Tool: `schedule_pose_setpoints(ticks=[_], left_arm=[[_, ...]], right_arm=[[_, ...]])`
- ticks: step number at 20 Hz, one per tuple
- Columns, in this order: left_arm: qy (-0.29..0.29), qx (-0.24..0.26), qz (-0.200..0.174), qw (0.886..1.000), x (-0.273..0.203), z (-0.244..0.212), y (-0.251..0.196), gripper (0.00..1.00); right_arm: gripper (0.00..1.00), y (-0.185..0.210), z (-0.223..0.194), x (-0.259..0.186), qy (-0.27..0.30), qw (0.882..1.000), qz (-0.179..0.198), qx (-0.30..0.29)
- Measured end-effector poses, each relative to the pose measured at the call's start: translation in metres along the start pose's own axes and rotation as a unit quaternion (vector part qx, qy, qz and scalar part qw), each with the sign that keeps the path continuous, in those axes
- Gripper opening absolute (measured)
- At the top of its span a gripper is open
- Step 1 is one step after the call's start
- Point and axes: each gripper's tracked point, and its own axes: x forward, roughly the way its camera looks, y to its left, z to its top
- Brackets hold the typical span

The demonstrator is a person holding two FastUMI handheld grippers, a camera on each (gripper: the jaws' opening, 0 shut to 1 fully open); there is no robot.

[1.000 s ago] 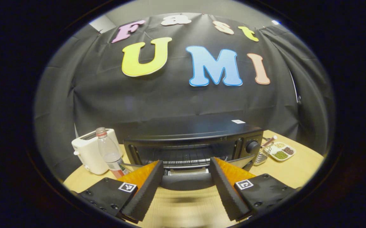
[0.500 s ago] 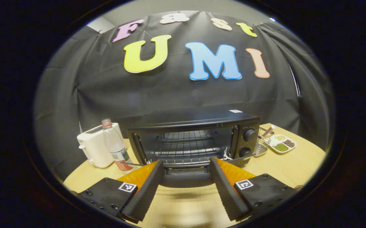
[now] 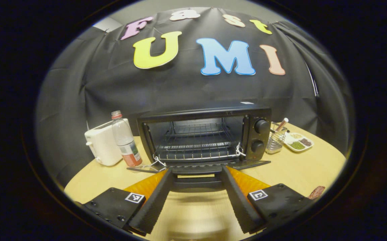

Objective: Open the electric oven with the left hand, put the food in, and close the electric oven.

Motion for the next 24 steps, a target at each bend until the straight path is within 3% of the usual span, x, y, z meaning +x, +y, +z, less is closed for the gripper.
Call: schedule_pose_setpoints(ticks=[6, 12, 18, 24], left_arm=[[0.024, -0.004, 0.012, 1.000, -0.007, -0.034, -0.004, 0.98], [0.010, -0.018, 0.027, 0.999, -0.032, -0.032, -0.004, 0.98], [-0.048, -0.040, 0.066, 0.996, -0.094, 0.022, 0.026, 1.00], [-0.107, -0.044, 0.109, 0.987, -0.169, 0.079, 0.062, 1.00]], right_arm=[[0.98, 0.004, 0.003, -0.004, 0.004, 0.999, 0.032, 0.002], [0.98, 0.020, 0.004, -0.008, -0.003, 0.996, 0.083, -0.016], [0.98, 0.050, 0.003, -0.004, -0.014, 0.987, 0.156, 0.030], [0.98, 0.080, -0.019, 0.009, 0.019, 0.975, 0.211, 0.068]])
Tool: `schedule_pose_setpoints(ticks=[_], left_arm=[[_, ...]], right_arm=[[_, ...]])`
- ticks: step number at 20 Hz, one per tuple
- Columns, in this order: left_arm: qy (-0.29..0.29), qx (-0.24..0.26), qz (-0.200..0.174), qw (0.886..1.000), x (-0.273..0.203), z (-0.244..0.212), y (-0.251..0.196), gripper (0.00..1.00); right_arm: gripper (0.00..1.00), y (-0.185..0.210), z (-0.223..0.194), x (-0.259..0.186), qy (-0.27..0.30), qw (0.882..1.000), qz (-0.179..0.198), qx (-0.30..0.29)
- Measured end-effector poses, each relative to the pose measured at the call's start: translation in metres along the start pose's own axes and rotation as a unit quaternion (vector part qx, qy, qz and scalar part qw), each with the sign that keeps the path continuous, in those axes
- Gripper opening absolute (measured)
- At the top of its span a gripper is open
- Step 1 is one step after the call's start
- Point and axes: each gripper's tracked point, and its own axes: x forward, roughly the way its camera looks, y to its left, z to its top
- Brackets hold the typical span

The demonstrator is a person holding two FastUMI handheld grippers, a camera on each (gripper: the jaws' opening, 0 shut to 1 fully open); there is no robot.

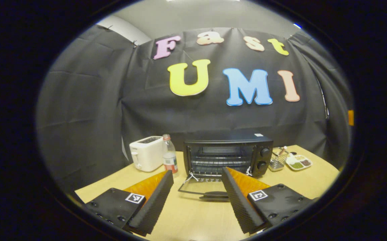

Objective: Open the electric oven with the left hand, put the food in, and close the electric oven.

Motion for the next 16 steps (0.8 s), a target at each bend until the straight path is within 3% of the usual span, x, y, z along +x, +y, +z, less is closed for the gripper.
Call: schedule_pose_setpoints(ticks=[3, 5, 7, 16], left_arm=[[-0.026, 0.002, 0.007, 1.000, -0.020, 0.031, 0.015, 1.00], [-0.037, 0.002, 0.008, 0.999, -0.032, 0.046, 0.024, 0.90], [-0.045, 0.002, 0.009, 0.999, -0.041, 0.056, 0.033, 1.00], [-0.049, 0.005, 0.030, 0.998, -0.050, 0.069, 0.077, 1.00]], right_arm=[[0.99, 0.009, -0.019, 0.015, 0.023, 0.999, 0.018, 0.032], [0.99, 0.014, -0.035, 0.026, 0.048, 0.997, 0.024, 0.057], [0.99, 0.020, -0.053, 0.037, 0.074, 0.993, 0.028, 0.082], [0.98, 0.044, -0.141, 0.058, 0.214, 0.960, 0.042, 0.177]])
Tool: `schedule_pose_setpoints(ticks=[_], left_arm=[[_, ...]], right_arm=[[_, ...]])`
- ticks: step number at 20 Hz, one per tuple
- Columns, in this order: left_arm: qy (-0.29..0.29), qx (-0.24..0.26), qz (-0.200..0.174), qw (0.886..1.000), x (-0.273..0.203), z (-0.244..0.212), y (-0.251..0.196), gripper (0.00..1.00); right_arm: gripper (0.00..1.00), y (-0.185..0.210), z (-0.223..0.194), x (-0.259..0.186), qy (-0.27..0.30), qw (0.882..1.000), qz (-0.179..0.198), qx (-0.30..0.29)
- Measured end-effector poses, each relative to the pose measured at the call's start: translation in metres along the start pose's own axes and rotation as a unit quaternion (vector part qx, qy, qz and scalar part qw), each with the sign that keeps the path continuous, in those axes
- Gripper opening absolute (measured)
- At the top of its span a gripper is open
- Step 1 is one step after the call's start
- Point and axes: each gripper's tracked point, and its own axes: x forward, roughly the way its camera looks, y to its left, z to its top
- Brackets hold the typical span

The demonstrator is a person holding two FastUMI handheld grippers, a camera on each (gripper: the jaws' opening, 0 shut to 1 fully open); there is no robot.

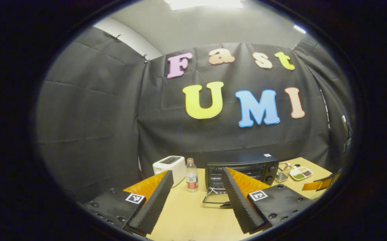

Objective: Open the electric oven with the left hand, put the food in, and close the electric oven.

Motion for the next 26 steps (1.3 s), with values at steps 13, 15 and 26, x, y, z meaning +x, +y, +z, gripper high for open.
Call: schedule_pose_setpoints(ticks=[13, 15, 26], left_arm=[[0.021, 0.006, 0.009, 1.000, -0.001, -0.015, 0.038, 1.00], [0.021, 0.009, 0.013, 1.000, -0.002, -0.014, 0.044, 1.00], [0.017, 0.004, 0.006, 1.000, 0.003, -0.016, 0.052, 1.00]], right_arm=[[0.89, 0.003, -0.081, 0.034, 0.131, 0.982, 0.006, 0.134], [0.76, 0.007, -0.085, 0.035, 0.139, 0.979, 0.010, 0.149], [0.14, 0.029, -0.067, 0.030, 0.125, 0.976, 0.034, 0.174]])
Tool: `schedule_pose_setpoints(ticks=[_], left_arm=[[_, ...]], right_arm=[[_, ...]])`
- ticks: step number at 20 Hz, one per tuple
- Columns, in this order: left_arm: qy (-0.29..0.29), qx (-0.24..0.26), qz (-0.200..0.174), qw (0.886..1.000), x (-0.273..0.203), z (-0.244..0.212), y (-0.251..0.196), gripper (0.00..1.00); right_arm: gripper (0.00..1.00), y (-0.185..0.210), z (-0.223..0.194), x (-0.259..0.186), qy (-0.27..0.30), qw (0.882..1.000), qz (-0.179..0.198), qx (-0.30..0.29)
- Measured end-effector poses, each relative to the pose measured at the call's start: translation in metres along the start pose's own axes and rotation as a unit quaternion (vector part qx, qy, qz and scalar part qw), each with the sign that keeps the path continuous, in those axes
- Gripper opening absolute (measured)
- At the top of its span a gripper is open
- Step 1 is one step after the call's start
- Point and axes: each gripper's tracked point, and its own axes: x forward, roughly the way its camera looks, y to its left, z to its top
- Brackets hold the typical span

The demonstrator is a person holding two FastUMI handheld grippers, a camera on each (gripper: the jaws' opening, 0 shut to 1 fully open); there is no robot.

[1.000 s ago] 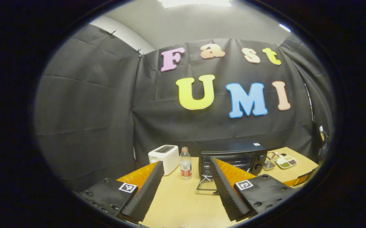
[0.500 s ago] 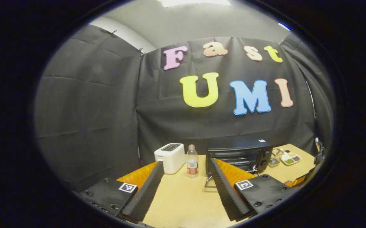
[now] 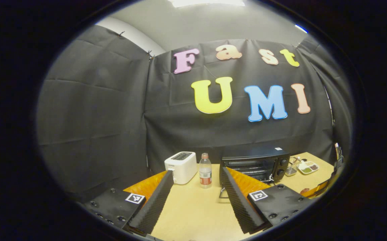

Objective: Open the electric oven with the left hand, put the food in, and close the electric oven.

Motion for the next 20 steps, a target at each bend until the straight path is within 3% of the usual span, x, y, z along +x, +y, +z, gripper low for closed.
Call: schedule_pose_setpoints(ticks=[4, 6, 7, 8, 11, 12, 13, 20], left_arm=[[-0.002, -0.001, -0.008, 1.000, 0.008, -0.001, -0.003, 0.90], [-0.001, -0.003, -0.013, 1.000, 0.012, -0.002, -0.003, 0.90], [0.000, -0.005, -0.013, 1.000, 0.015, -0.003, -0.002, 1.00], [0.000, -0.008, -0.013, 1.000, 0.018, -0.004, 0.000, 0.90], [0.001, -0.016, -0.010, 1.000, 0.026, -0.006, 0.010, 0.90], [0.002, -0.018, -0.008, 1.000, 0.031, -0.007, 0.012, 1.00], [0.002, -0.019, -0.006, 1.000, 0.034, -0.008, 0.016, 0.97], [0.006, -0.019, 0.009, 1.000, 0.064, -0.014, 0.048, 1.00]], right_arm=[[0.14, 0.026, 0.016, -0.014, -0.022, 1.000, 0.011, -0.014], [0.14, 0.039, 0.026, -0.018, -0.036, 0.999, 0.019, -0.030], [0.14, 0.045, 0.031, -0.017, -0.040, 0.998, 0.022, -0.035], [0.14, 0.052, 0.036, -0.018, -0.045, 0.998, 0.027, -0.035], [0.14, 0.077, 0.051, -0.010, -0.059, 0.997, 0.046, -0.022], [0.14, 0.085, 0.056, -0.006, -0.063, 0.997, 0.051, -0.019], [0.14, 0.092, 0.060, -0.001, -0.067, 0.996, 0.056, -0.017], [0.14, 0.128, 0.091, 0.043, -0.091, 0.993, 0.070, 0.007]])
